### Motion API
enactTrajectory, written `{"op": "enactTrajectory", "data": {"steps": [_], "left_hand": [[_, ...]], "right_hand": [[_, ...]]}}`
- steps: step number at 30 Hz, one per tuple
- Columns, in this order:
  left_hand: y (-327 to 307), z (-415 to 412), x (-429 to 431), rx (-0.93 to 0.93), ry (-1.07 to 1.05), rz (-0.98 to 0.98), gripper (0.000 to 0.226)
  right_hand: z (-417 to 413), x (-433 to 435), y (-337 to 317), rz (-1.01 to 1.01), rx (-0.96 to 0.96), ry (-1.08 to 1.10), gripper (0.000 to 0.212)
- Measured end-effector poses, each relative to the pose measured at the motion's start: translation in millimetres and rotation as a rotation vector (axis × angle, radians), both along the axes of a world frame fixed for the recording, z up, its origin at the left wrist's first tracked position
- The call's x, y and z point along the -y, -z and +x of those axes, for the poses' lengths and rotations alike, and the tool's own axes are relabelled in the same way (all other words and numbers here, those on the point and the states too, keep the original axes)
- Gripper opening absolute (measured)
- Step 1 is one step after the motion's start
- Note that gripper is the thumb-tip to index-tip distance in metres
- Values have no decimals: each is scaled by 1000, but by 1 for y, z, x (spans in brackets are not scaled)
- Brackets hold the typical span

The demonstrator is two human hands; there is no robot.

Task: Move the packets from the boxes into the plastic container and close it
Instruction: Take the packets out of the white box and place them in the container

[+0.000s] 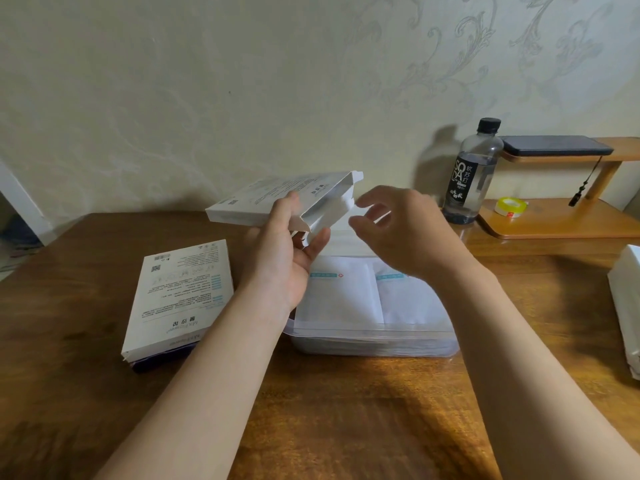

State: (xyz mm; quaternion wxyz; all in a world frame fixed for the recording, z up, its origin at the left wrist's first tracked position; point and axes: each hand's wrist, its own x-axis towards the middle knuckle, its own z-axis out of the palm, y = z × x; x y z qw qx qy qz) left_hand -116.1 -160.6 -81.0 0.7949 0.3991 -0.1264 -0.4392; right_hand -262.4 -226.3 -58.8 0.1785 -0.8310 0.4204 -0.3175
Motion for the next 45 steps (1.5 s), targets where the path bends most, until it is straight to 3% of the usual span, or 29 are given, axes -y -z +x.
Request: {"op": "enactTrajectory", "data": {"steps": [4,9,14,18,26,29,32,36,40,42,45], "left_hand": [[-4,-1,2,-26,-17,-14,25],[-4,0,3,-22,17,30,47],[-6,-2,0,15,100,71,37],[-7,-2,-2,13,104,95,42],[-8,-1,-2,3,74,100,51],[-10,-3,-3,16,60,75,37],[-11,-3,-2,6,41,55,29],[-10,-1,-1,-18,44,78,37],[-12,-3,-3,-16,56,66,34],[-12,-3,-3,-26,59,63,37],[-10,-1,-2,-45,57,61,46]], "right_hand": [[6,-5,3,-14,42,-2,38],[4,-9,-1,-28,-40,-31,49],[4,-10,0,-57,-131,-63,41],[2,-8,-1,-65,-77,-86,32],[-3,5,3,-243,170,-87,4],[-8,6,0,-158,286,-168,4],[-10,6,-5,80,670,-291,9],[-11,7,-12,209,1154,-284,20],[-17,12,-17,315,1430,-41,14],[-24,22,-16,255,1458,137,13],[-32,30,-14,231,1292,258,17]]}}
